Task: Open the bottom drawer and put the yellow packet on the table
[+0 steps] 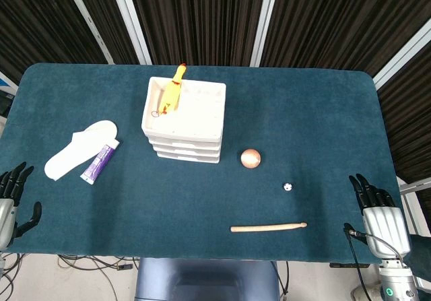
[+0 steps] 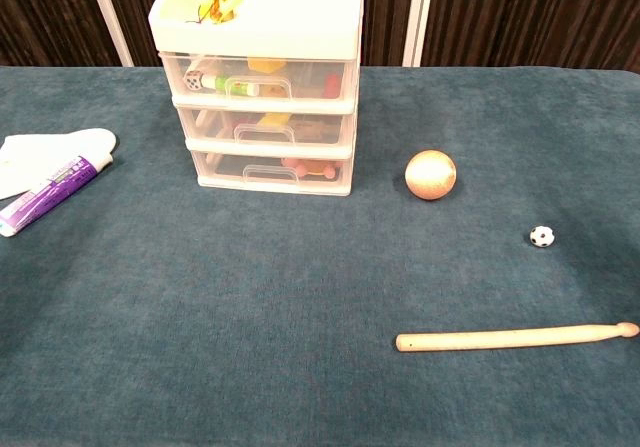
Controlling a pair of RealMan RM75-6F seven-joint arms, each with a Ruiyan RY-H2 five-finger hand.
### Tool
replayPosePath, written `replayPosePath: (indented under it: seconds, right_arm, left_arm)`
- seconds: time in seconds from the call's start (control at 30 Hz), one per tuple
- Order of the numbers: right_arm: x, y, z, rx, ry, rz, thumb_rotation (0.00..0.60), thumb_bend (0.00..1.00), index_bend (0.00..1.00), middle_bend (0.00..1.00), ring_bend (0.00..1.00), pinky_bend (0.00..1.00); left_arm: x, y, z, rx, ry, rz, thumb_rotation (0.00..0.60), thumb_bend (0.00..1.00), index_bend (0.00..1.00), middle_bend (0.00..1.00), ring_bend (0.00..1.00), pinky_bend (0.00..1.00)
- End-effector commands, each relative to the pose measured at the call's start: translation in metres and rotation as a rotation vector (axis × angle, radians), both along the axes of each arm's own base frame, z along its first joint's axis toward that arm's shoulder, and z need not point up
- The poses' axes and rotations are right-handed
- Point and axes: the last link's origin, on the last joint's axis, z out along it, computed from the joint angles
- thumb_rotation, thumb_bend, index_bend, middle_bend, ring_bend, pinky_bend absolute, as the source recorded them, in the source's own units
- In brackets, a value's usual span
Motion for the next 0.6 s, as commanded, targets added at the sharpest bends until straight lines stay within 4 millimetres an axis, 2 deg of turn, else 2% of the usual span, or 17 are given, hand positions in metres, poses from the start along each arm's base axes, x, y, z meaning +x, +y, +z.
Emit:
replayPosePath:
  seconds: [0.03, 0.23, 0.43, 0.6]
  right_arm:
    - [-0.001, -0.003, -0.006, 0.085, -0.122, -0.015, 0.600, 0.09, 0.02, 0.06, 0.19, 0.25]
    - [-0.001, -0.011, -0.023, 0.231, -0.407, -0.023, 0.600, 0.08, 0.02, 0.05, 0.15, 0.24]
    - [0.004, -0.021, -0.050, 0.388, -0.541, -0.046, 0.600, 0.08, 0.02, 0.06, 0.16, 0.23]
    - [0.021, -0.041, -0.078, 0.542, -0.644, -0.056, 0.600, 0.08, 0.02, 0.10, 0.20, 0.24]
  left_arm:
    - [0.001, 0.000, 0.000, -0.001, -0.002, -0.002, 0.600, 0.51, 0.03, 0.00, 0.00, 0.00]
    - [0.001, 0.000, -0.001, -0.003, -0.005, 0.002, 0.600, 0.51, 0.03, 0.00, 0.00, 0.00]
    - [0.000, 0.001, -0.002, -0.012, -0.010, 0.009, 0.600, 0.51, 0.03, 0.00, 0.00, 0.00]
    - [-0.001, 0.002, -0.001, -0.016, -0.017, 0.016, 0.600, 0.51, 0.03, 0.00, 0.00, 0.00]
